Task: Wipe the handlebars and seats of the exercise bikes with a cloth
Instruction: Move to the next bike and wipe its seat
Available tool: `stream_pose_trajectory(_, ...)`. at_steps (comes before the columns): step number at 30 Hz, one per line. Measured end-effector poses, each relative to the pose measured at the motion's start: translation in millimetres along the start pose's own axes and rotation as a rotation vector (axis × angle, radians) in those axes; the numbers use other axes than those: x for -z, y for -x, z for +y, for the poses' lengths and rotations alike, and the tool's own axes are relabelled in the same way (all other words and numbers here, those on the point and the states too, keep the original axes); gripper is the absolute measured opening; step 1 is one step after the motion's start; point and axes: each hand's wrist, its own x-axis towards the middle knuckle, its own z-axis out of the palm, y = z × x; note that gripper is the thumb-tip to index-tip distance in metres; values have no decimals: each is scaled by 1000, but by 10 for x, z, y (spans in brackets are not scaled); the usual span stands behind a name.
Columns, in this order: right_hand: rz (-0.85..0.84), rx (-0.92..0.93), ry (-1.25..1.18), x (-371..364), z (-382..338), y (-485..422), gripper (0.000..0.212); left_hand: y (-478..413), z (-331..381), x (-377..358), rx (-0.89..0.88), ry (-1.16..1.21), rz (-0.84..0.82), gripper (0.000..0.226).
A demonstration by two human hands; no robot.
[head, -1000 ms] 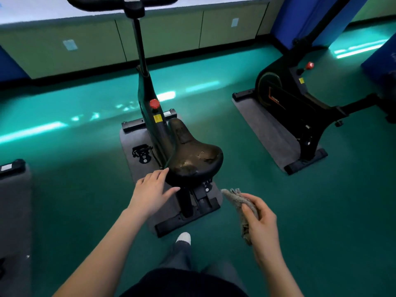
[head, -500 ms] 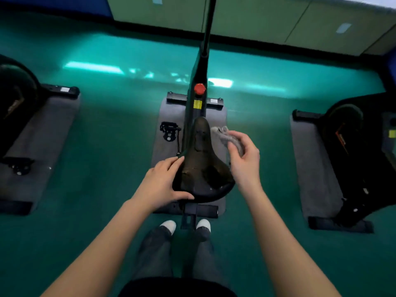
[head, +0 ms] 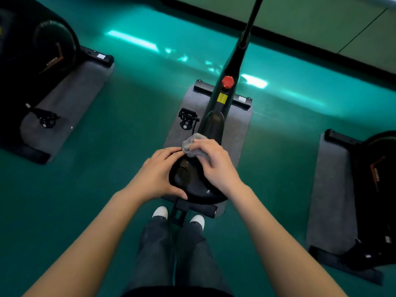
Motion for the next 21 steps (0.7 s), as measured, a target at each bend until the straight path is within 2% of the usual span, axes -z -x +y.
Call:
stream_pose_trajectory(4, -16, -195, -256, 118, -55, 194, 32, 22, -16, -20, 13, 47, 11, 116)
stream_pose_trajectory(7, 179, -227, -359, 336, -30, 52, 32, 26, -21, -23, 21, 69, 10, 117)
stream_pose_trajectory(10, 333, -204, -250, 477, 46, -318, 27, 30, -33, -36, 25, 76, 13, 116)
stream_pose_trajectory(13, 188, -132, -1, 435, 129, -616, 26, 27, -43, -41, 27, 74, 14, 116)
stream_pose_trajectory(16, 31, 55, 152, 274, 130, -611, 22, 24, -43, -41, 32, 78, 12, 116)
stream_pose_trajectory(19, -95, 152, 213, 147, 121, -436, 20, 24, -35, -41, 33, 86, 8, 116)
stream_pose_trajectory(21, -75, 104, 115, 130, 118, -371, 23, 23, -40, -39, 32, 85, 9, 116)
